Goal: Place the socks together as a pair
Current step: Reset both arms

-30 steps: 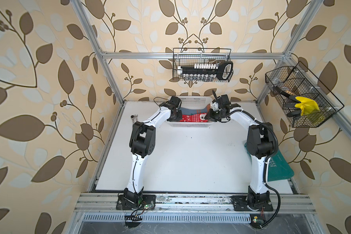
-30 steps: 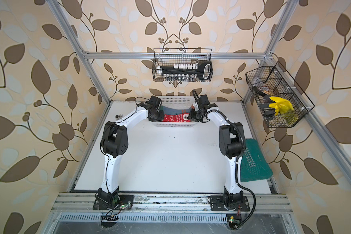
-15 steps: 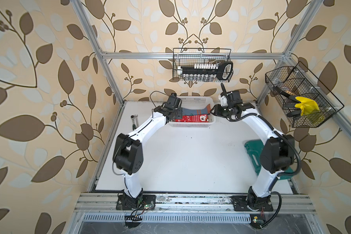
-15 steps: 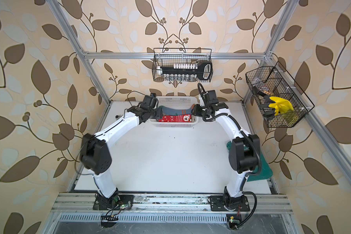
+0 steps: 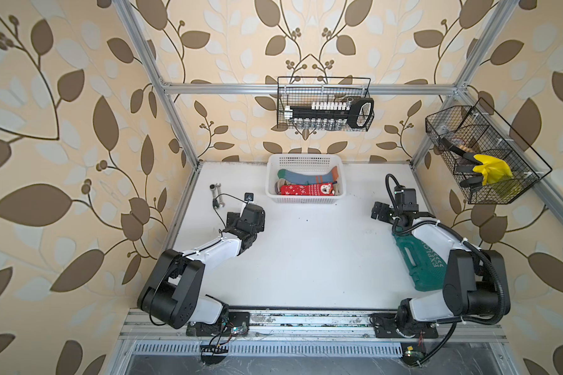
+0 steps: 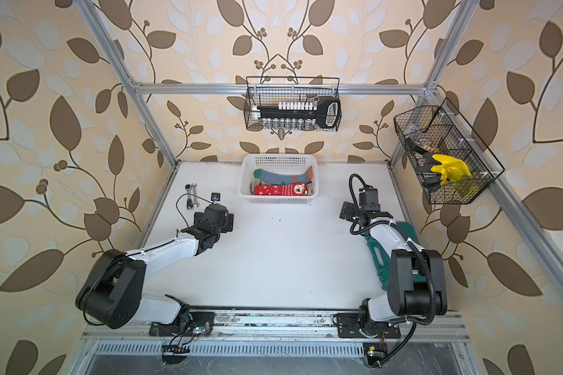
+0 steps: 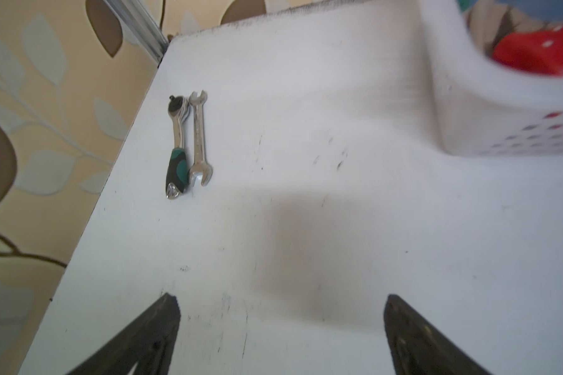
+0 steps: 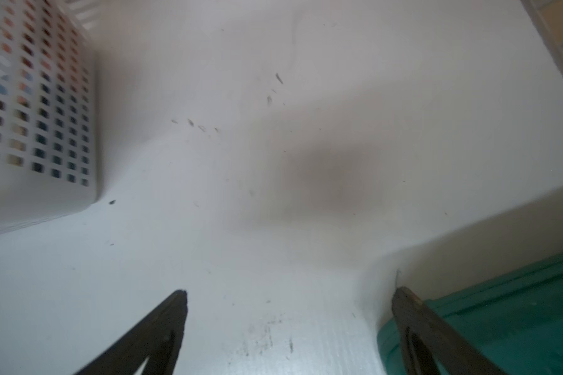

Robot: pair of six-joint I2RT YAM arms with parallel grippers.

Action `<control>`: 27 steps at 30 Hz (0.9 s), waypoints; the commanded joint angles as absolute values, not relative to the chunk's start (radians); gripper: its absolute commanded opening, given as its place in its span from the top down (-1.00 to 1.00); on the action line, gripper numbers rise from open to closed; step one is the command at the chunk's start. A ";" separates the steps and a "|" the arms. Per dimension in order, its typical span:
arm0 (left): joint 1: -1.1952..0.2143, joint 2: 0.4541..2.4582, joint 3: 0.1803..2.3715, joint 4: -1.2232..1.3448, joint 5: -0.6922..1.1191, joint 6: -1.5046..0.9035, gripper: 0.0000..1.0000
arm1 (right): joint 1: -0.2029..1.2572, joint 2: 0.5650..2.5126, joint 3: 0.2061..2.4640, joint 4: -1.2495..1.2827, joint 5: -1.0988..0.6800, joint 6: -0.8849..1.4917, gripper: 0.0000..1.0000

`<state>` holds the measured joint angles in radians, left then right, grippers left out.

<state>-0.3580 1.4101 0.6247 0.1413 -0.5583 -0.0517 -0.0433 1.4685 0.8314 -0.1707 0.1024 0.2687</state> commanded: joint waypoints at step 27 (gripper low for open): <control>-0.025 1.488 0.401 0.708 -0.088 -0.014 -0.98 | 0.014 1.500 0.376 0.799 0.093 0.017 -0.96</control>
